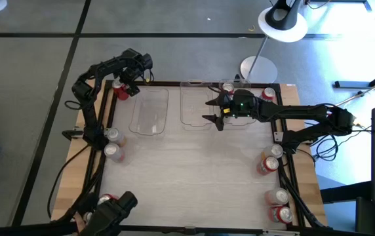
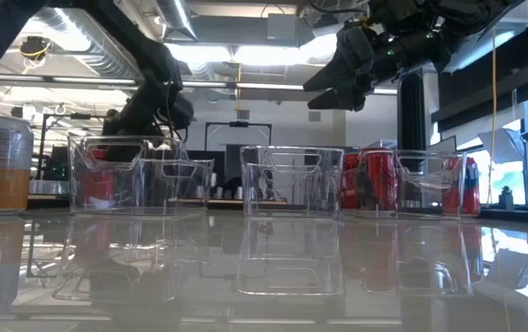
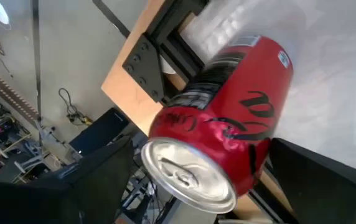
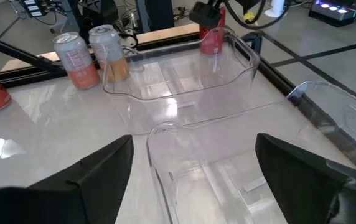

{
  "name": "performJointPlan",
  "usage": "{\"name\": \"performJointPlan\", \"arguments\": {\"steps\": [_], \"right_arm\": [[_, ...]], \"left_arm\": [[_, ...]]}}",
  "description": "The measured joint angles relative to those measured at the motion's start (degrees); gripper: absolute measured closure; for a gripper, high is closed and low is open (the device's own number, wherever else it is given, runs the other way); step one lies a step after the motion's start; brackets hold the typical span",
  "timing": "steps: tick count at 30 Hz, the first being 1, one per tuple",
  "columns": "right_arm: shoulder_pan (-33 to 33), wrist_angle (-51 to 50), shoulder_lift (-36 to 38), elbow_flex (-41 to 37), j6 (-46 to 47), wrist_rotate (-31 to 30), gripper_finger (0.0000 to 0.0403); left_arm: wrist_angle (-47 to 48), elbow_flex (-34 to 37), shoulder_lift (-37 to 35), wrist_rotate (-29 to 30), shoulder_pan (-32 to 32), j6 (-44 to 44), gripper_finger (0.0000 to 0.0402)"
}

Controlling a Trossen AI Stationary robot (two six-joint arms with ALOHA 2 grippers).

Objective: Sort soda cans
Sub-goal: Put the top red black soda can into the right transparent bin

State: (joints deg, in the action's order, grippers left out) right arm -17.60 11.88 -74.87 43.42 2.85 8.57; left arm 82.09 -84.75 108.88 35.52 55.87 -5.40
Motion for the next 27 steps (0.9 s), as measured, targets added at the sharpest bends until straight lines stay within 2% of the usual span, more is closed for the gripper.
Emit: {"name": "performJointPlan", "arguments": {"steps": [14, 20, 27], "right_arm": [[2.73, 1.14, 0.0, 0.0, -1.81, -0.58, 0.0066], [2.95, 1.0, 0.0, 0.0, -1.34, -0.52, 0.0066], [3.35, 0.63, 0.0, 0.0, -1.33, -1.09, 0.0066]], "left_arm": [[0.97, 0.04, 0.42, -2.51, 0.59, -9.18, 0.0041], [-0.53, 0.0, 0.33, -5.51, 1.35, -14.74, 0.0041], [-1.25, 0.0, 0.31, -7.33, 1.74, -16.59, 0.0041]]}}
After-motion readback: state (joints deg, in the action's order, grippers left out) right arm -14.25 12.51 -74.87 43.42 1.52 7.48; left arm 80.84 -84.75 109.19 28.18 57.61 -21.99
